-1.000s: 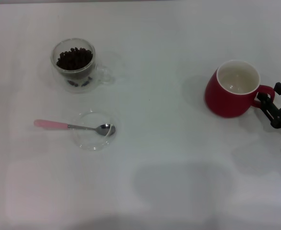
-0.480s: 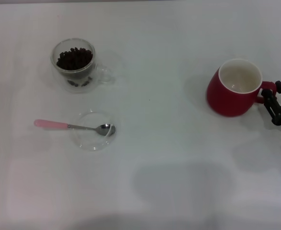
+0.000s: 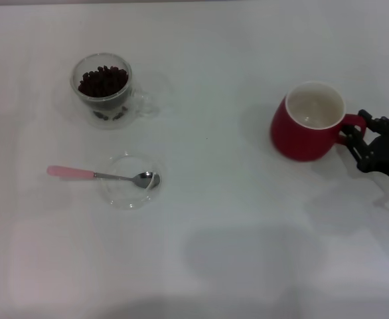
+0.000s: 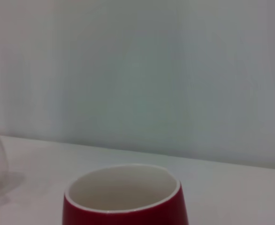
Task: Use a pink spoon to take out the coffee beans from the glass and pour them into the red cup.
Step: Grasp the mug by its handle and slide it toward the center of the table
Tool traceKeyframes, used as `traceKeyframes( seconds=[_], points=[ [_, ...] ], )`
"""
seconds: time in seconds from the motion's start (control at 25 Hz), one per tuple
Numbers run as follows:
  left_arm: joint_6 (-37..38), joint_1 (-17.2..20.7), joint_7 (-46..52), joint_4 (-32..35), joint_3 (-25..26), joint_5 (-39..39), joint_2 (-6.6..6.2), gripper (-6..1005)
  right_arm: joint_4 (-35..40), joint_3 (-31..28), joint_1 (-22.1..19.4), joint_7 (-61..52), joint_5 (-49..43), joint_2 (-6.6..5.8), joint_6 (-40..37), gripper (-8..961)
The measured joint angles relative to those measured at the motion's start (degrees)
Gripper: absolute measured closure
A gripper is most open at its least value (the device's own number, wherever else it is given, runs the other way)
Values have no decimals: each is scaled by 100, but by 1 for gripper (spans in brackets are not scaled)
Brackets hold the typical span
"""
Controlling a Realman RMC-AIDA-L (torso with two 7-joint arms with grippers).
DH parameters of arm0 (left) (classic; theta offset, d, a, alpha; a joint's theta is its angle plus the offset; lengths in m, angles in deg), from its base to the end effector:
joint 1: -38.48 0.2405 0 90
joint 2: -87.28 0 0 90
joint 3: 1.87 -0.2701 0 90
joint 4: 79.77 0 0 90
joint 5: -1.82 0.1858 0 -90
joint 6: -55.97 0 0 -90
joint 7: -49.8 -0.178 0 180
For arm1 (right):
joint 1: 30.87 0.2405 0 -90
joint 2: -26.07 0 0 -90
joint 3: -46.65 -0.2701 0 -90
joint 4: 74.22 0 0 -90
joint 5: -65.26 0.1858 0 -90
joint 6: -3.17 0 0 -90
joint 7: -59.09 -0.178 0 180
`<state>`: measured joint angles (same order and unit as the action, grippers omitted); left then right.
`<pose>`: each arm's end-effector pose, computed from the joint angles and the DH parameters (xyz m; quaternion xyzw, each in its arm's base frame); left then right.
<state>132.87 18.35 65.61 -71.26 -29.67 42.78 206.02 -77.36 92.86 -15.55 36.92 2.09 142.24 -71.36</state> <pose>-0.3709 0.3240 0.0923 -0.5671 -0.2038 -0.3102 0.7353 0.3708 0.2597 -0.0423 -0.7966 0.2788 0.2463 0.4766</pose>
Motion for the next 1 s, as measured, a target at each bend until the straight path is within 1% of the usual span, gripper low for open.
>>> traceKeyframes(
  seconds=[0.24, 0.48, 0.76, 1.0],
  points=[
    [0, 17, 0, 10, 1, 0, 0, 123, -266, 2, 239, 71, -124, 2, -9, 610],
    [0, 35, 0, 37, 11, 0, 0, 122, -405, -22, 409, 80, -502, 2, -98, 610],
    [0, 53, 0, 80, 12, 0, 0, 122, -428, -12, 451, 48, -883, 2, -386, 609],
    [0, 53, 0, 80, 12, 0, -2, 123, -485, -14, 470, 31, -1178, 2, -464, 609]
  ],
)
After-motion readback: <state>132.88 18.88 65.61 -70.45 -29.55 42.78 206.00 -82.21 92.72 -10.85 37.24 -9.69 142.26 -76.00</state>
